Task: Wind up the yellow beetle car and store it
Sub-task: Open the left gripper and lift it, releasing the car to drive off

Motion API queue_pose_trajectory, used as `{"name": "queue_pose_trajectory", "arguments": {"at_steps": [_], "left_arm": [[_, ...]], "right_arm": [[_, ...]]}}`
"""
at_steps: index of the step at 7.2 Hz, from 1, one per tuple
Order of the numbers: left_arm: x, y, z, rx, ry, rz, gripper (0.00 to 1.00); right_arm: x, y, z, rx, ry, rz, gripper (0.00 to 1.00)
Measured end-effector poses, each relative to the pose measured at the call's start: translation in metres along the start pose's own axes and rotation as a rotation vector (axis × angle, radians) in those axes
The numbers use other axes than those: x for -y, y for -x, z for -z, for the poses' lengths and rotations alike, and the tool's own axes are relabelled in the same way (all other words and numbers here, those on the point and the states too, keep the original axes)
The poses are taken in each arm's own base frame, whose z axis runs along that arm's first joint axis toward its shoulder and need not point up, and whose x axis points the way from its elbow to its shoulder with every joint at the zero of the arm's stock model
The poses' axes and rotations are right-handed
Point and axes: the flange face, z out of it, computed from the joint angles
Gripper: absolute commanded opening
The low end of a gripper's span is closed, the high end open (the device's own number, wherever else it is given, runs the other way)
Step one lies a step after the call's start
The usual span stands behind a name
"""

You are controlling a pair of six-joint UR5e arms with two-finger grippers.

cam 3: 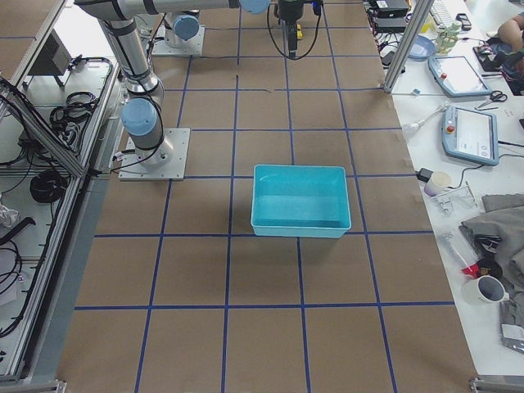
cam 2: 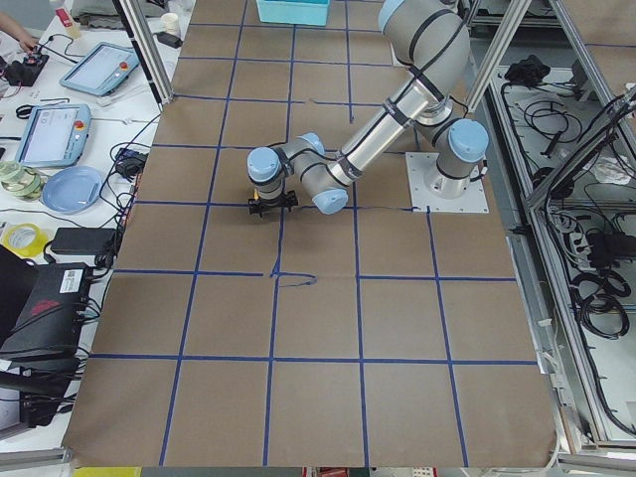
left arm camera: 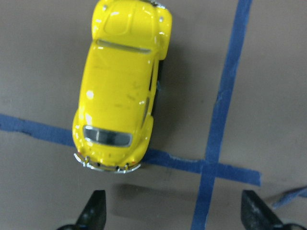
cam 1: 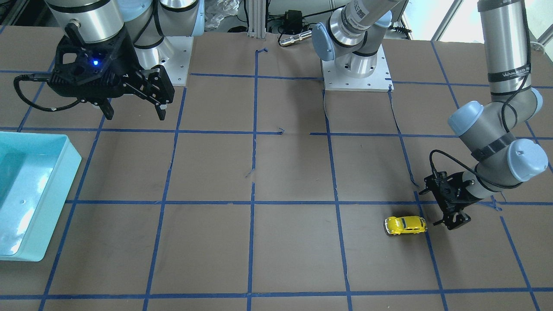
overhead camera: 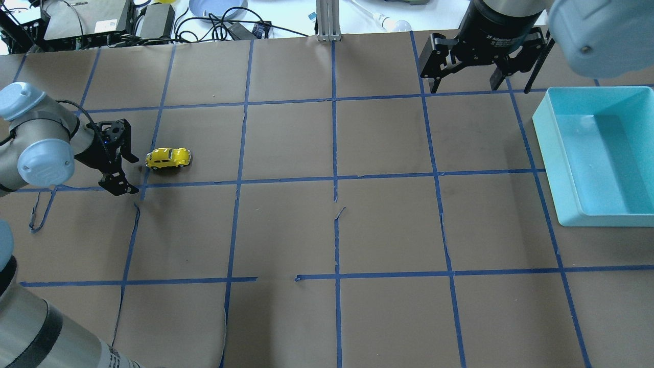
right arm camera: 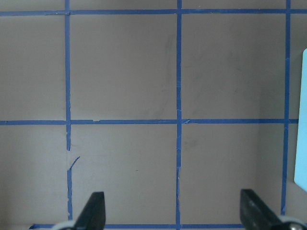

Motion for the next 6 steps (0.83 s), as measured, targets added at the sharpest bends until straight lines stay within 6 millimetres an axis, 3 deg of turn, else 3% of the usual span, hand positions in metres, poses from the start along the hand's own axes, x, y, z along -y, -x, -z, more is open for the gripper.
{"name": "queue_pose_trajectory", "arguments": {"at_steps": [1,2,6], "left_arm": [[0.021,0.0,0.003,0.006,0.005,-0.019,1.0],[0.029,0.001,0.006,0.013,0.009,-0.034,1.0],[0.034,0.002,0.019,0.034,0.015,-0.027,1.0]], "right_arm": [[0.0,0.0,0.0,0.0,0.0,0.0,1.0],[0.0,0.0,0.0,0.0,0.001,0.0,1.0],[0.0,0.0,0.0,0.0,0.0,0.0,1.0]]}}
